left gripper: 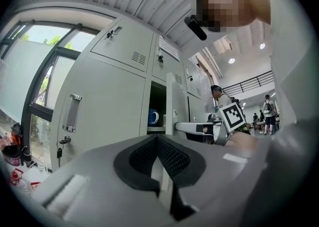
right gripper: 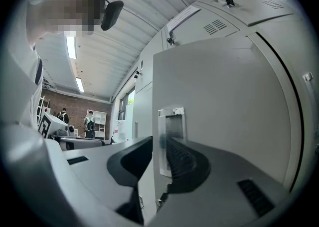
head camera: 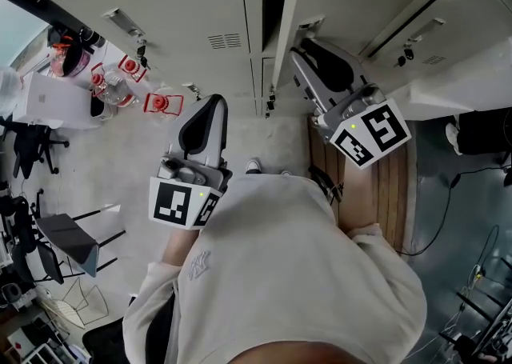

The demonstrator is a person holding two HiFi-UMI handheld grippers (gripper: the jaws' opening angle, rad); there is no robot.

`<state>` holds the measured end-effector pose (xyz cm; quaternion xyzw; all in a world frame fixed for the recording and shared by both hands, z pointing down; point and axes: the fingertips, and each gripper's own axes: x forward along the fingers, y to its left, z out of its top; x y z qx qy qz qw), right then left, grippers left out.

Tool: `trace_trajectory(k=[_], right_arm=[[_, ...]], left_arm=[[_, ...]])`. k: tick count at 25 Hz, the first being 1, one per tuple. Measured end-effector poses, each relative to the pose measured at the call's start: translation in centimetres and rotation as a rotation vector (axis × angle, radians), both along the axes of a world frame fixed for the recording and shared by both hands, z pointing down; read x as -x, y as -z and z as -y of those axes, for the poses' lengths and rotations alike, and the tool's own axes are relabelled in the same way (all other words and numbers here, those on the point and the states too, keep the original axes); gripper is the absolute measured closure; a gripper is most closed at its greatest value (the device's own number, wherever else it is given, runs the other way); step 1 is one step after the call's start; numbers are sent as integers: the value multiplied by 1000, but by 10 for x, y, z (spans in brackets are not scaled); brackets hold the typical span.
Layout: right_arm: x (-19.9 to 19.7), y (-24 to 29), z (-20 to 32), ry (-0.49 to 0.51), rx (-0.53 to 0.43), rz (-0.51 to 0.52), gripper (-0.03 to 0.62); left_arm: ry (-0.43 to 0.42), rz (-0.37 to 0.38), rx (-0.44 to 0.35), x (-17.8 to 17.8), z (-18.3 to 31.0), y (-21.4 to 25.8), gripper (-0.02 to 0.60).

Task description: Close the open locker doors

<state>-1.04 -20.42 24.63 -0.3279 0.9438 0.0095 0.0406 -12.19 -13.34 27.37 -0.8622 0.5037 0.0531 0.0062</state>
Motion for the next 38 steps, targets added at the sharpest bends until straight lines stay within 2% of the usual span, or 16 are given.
trace_trajectory(k=[18, 30, 38], right_arm=[[22, 1, 49, -60, 12, 13, 526], [25, 0, 74, -104, 18, 11, 526], [27, 0, 85, -142, 6, -30, 537]], left_arm=[[55, -12, 12, 42, 17, -5, 580], [70, -24, 13, 56, 24, -6, 580], [74, -31, 20, 60, 27, -9, 580]])
